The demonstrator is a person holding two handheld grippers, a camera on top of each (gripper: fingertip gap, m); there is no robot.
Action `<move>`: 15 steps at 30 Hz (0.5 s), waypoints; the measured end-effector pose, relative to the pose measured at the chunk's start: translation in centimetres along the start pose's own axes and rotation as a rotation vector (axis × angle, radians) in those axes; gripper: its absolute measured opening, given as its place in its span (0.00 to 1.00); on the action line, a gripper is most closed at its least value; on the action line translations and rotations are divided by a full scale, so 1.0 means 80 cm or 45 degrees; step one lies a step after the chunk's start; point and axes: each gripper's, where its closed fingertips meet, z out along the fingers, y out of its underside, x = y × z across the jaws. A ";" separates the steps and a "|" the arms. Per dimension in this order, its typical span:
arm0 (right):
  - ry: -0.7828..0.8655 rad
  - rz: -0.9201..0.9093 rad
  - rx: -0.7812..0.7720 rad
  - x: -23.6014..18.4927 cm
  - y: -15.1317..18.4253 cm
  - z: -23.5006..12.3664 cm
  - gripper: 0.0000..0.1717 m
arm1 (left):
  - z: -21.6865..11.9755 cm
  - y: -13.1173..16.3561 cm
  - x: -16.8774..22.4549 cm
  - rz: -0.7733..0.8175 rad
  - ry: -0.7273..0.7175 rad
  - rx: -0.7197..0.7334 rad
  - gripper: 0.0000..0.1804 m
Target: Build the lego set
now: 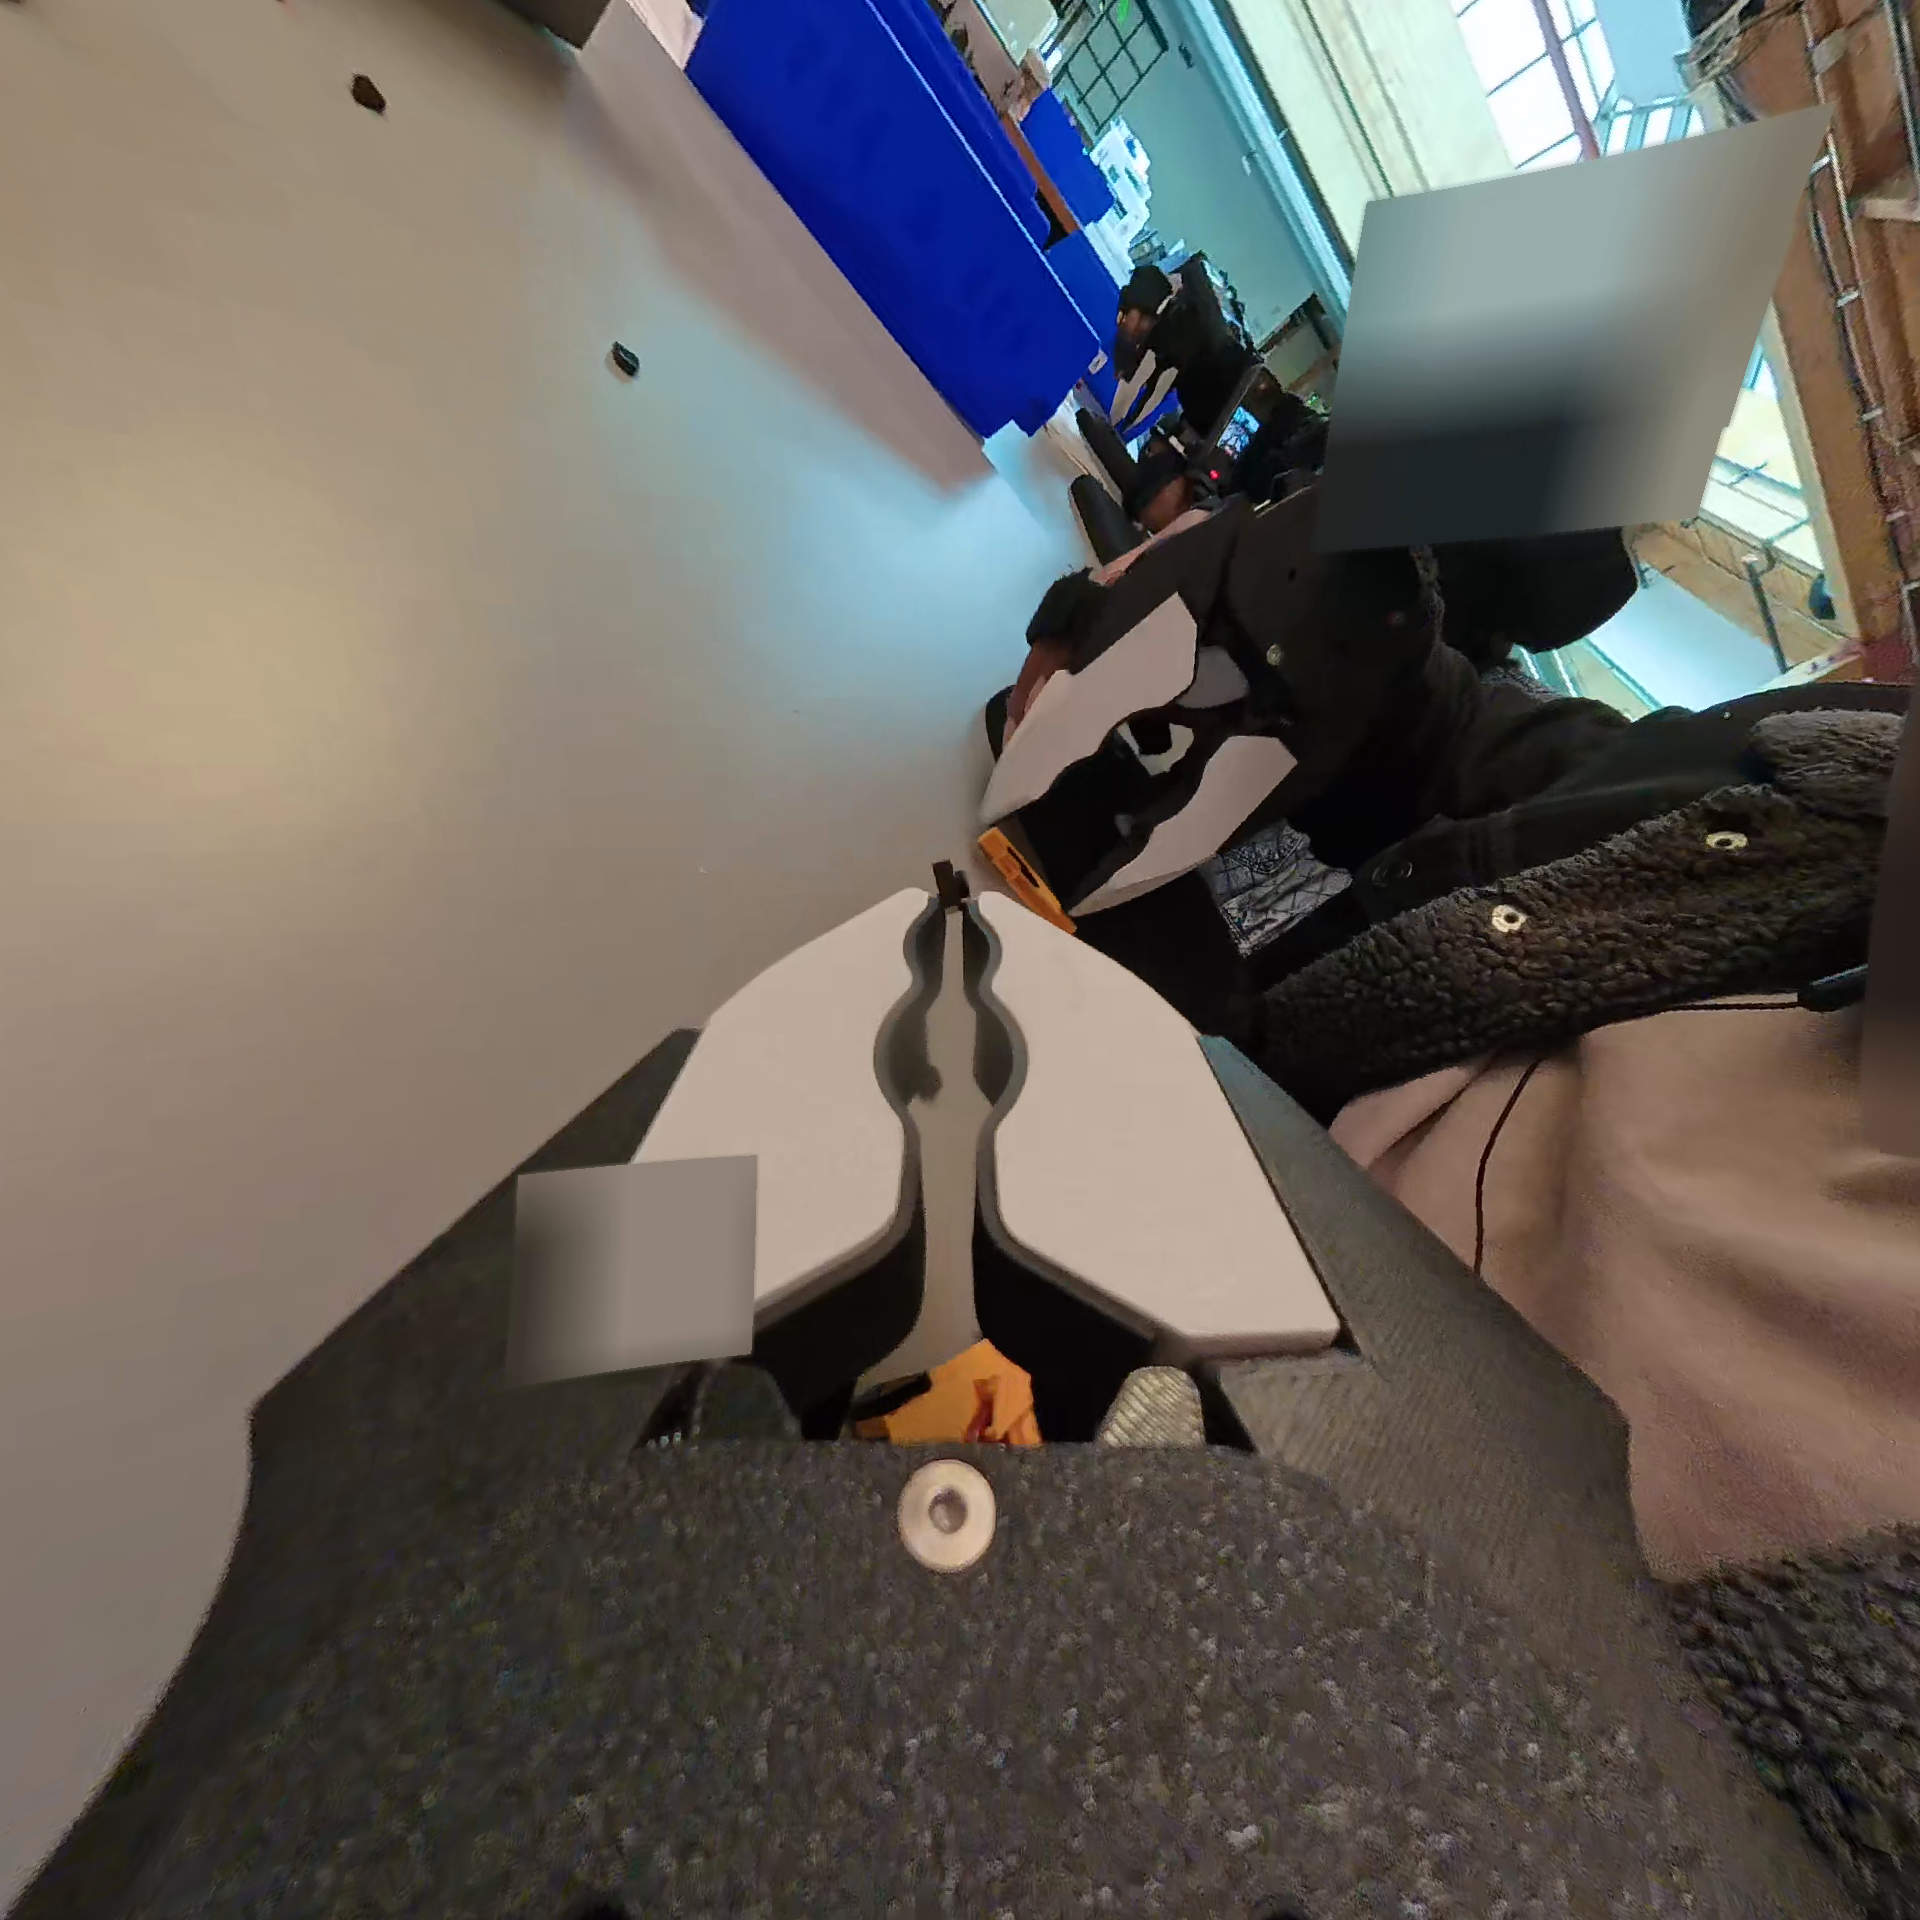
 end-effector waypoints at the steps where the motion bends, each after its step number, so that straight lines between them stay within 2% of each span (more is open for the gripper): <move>1: -0.012 0.005 -0.001 -0.002 -0.001 0.000 0.23 | 0.001 0.000 0.002 -0.006 0.008 0.002 0.02; 7: -0.020 -0.025 -0.013 0.013 -0.004 0.002 0.10 | 0.009 0.004 0.008 -0.024 0.006 -0.012 0.02; 9: 0.077 -0.066 -0.019 0.038 -0.007 0.006 0.04 | 0.013 0.006 0.009 -0.019 -0.009 -0.033 0.02; 11: 0.151 -0.073 -0.017 0.061 -0.009 0.009 0.04 | 0.015 0.006 0.007 -0.022 -0.037 -0.040 0.02; 13: 0.116 0.058 0.058 0.061 -0.020 -0.002 0.07 | 0.014 0.004 0.007 -0.027 -0.049 -0.034 0.02; 15: 0.097 0.215 0.035 0.051 -0.017 -0.015 0.14 | 0.012 0.001 0.005 -0.037 -0.069 -0.023 0.02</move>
